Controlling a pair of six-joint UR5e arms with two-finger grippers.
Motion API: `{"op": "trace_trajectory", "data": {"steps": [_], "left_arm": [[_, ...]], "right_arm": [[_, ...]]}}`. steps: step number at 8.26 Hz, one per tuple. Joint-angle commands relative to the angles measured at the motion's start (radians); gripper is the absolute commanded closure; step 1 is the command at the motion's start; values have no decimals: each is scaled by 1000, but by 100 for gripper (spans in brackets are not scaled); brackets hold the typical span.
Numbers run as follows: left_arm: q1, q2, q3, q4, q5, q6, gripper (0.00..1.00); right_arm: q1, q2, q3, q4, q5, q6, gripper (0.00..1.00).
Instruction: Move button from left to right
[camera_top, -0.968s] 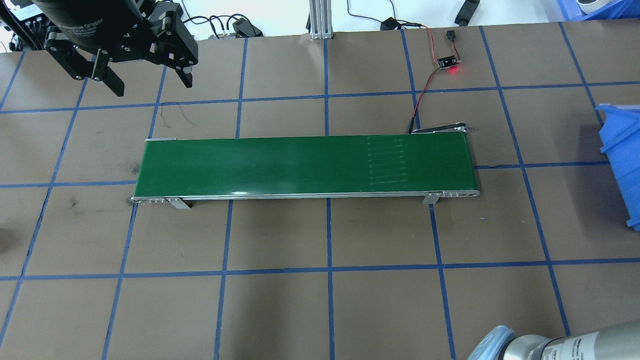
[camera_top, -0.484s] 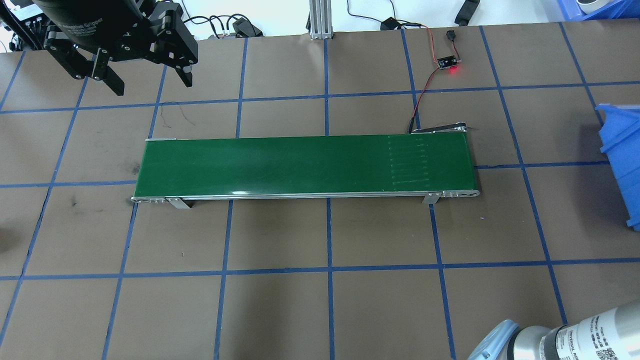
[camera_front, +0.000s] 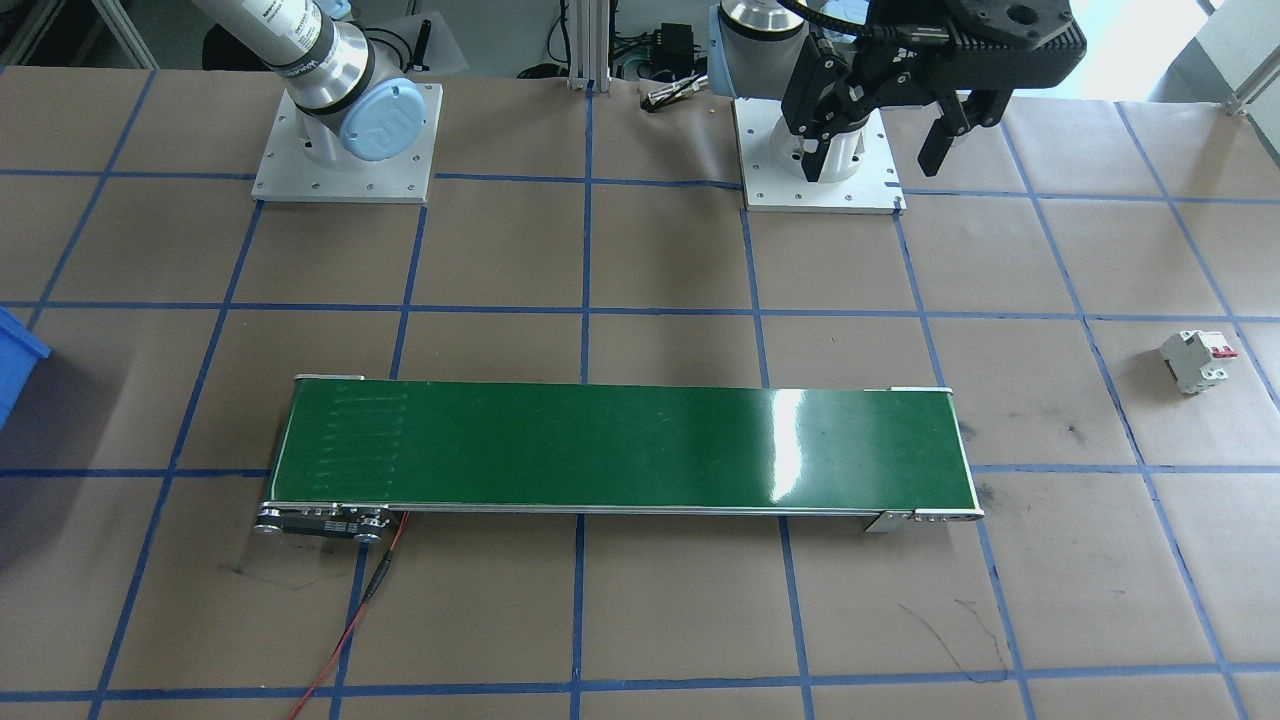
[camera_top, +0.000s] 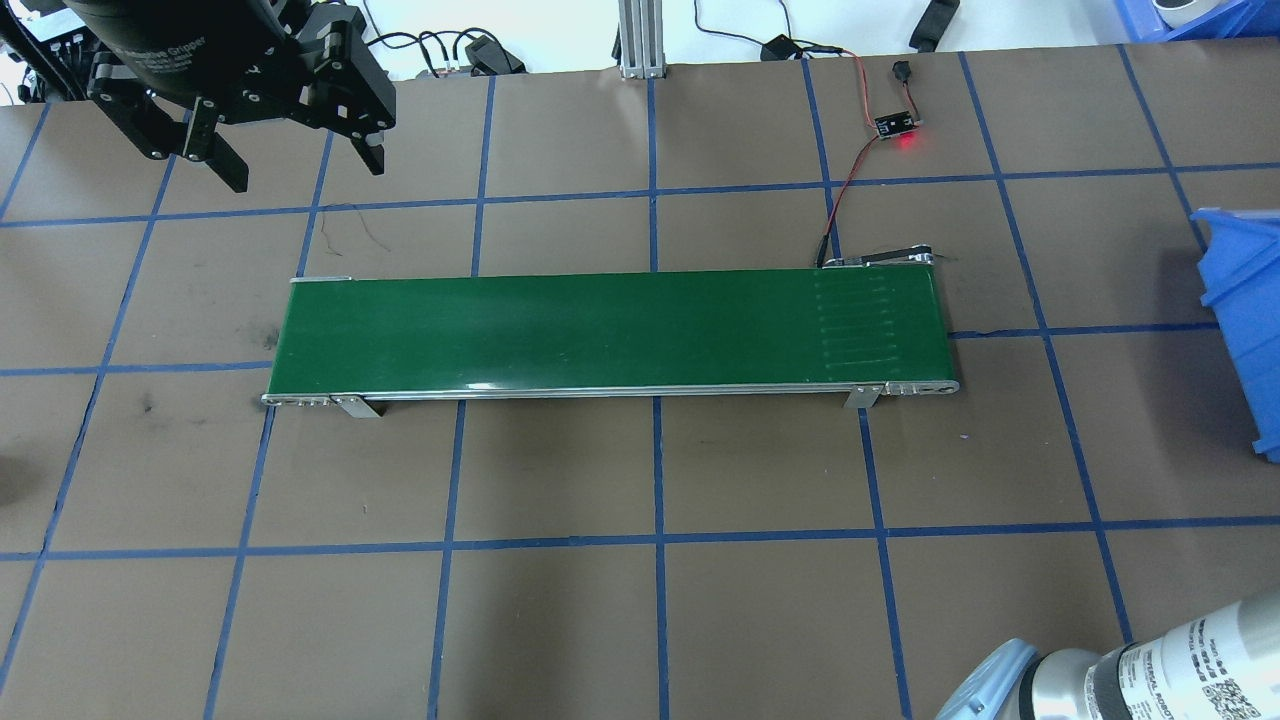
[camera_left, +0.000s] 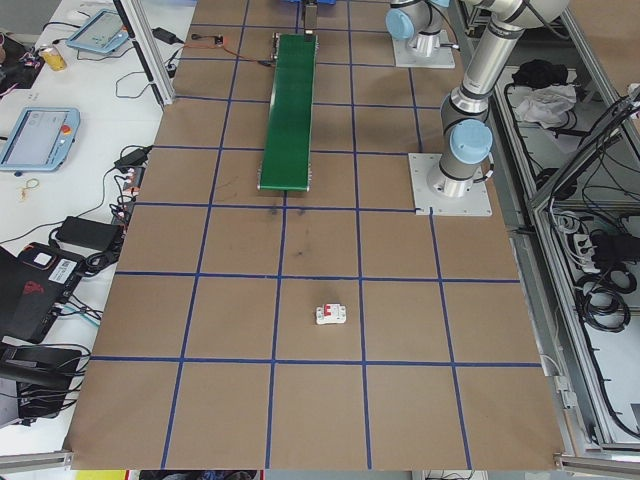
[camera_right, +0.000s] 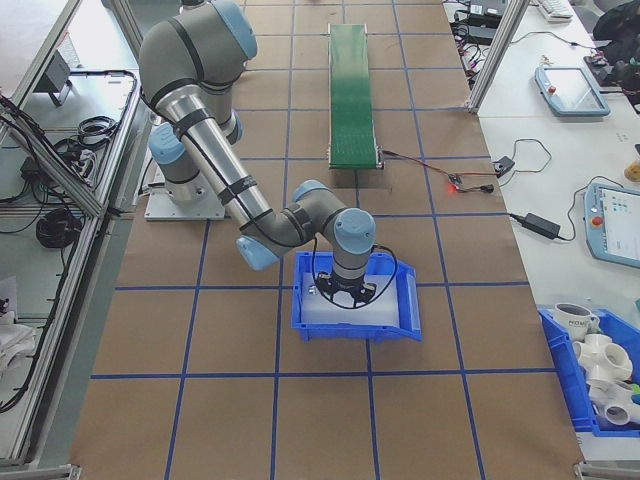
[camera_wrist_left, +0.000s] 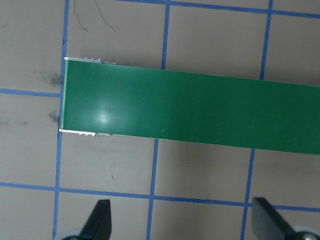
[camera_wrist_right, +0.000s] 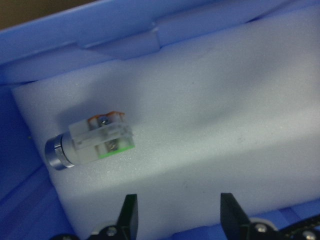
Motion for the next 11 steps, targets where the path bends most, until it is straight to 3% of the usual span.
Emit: {"op": "trace_trajectory", "data": {"steps": [1, 3, 6, 8, 11], "left_arm": [[0, 3, 0, 0, 0, -1, 0], [0, 8, -4, -2, 0, -3, 0], [0, 8, -4, -2, 0, -4, 0], [0, 8, -3, -2, 0, -9, 0], [0, 9, -4, -2, 0, -9, 0]], "right_arm": [[0, -7, 1, -2, 10, 1, 35], [1, -82, -7, 36, 10, 170, 35], [90, -314, -7, 369, 12, 670, 24], [240, -427, -21, 497, 4, 952, 20], [556, -518, -25, 585, 10, 1487, 2]]}}
